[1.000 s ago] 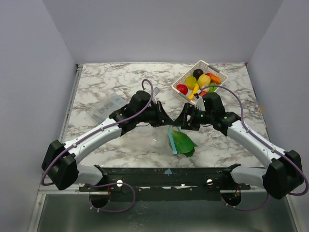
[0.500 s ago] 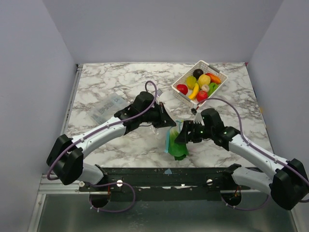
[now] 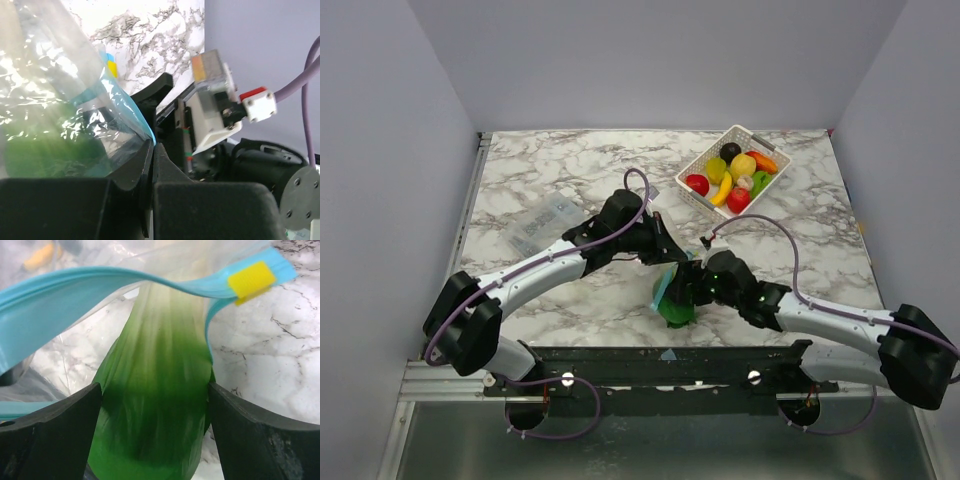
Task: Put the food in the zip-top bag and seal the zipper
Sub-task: Place the fake vegetable in the zipper food storage bag.
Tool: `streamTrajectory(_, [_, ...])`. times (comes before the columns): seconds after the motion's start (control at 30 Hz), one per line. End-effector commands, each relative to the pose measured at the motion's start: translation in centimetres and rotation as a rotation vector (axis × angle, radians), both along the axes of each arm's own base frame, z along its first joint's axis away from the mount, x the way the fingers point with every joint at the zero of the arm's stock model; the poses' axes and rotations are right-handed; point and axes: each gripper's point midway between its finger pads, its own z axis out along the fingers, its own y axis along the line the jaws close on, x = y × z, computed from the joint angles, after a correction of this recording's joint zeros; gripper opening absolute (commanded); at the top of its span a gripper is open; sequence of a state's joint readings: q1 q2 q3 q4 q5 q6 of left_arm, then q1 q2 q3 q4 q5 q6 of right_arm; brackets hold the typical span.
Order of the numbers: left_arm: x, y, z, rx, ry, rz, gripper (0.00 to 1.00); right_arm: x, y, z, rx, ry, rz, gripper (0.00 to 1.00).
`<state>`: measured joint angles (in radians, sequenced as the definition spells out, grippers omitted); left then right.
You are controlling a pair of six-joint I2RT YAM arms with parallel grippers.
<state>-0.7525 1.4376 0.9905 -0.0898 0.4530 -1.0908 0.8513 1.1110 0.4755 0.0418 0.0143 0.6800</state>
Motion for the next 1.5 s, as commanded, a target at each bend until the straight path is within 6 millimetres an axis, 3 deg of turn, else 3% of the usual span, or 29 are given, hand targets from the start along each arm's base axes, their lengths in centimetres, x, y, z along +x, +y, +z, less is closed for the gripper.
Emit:
streamTrajectory(0.0, [-0.2, -0.4, 0.5, -0.044, 0.001, -0.019, 0.00, 2.5, 0.0, -0.5, -0.052, -0.135, -0.167, 0.84])
streamTrajectory(0.1, [-0.2, -0.2, 0.3, -0.032, -0.004, -0.018, 0.00, 2.9, -0.5, -1.6, -0.088, -0.137, -0.225, 0.68])
streamTrajectory(0.17, [-0.1, 0.1, 0.2, -0.015, -0.021, -0.010, 0.00, 2.9, -0.3, -1.3, -0.074, -0.151, -0.219, 0.47])
streamTrajectory(0.3, [0.3, 1.1, 0.0, 0.040, -0.074, 0.015, 0.00, 2.4, 0.3, 0.7, -0.030, -0.158, -0.178, 0.15])
streamTrajectory(0.4, [0.6, 2.0, 0.0, 0.082, -0.129, 0.027, 0.00, 2.0, 0.5, 2.4, 0.010, -0.161, -0.155, 0.01])
streamTrajectory(0.77, [0.4, 3.7, 3.0, 0.086, -0.346, 0.003, 0.00, -0.7, 3.1, 10.1, 0.287, -0.173, -0.011, 0.00])
streamTrajectory(0.87, [-0.5, 3.5, 3.7, 0.068, -0.338, -0.038, 0.00, -0.1, 2.5, 11.4, 0.272, -0.201, -0.043, 0.00])
streamTrajectory(1.03, [-2.4, 3.1, 3.9, -0.019, -0.215, -0.054, 0.00, 1.4, 1.9, 15.3, 0.375, -0.319, -0.123, 0.00])
streamTrajectory(1.2, [-3.8, 3.2, 4.6, -0.095, -0.124, -0.022, 0.00, 3.4, 0.3, 15.5, 0.355, -0.341, -0.268, 0.00])
streamTrajectory(1.4, [-4.6, 3.9, 6.1, -0.094, -0.063, 0.003, 0.00, 3.9, -1.5, 16.9, 0.325, -0.368, -0.344, 0.00])
streamTrajectory(1.47, [-4.9, 3.6, 7.0, -0.146, -0.038, 0.007, 0.00, 4.1, -1.0, 16.8, 0.353, -0.340, -0.362, 0.00])
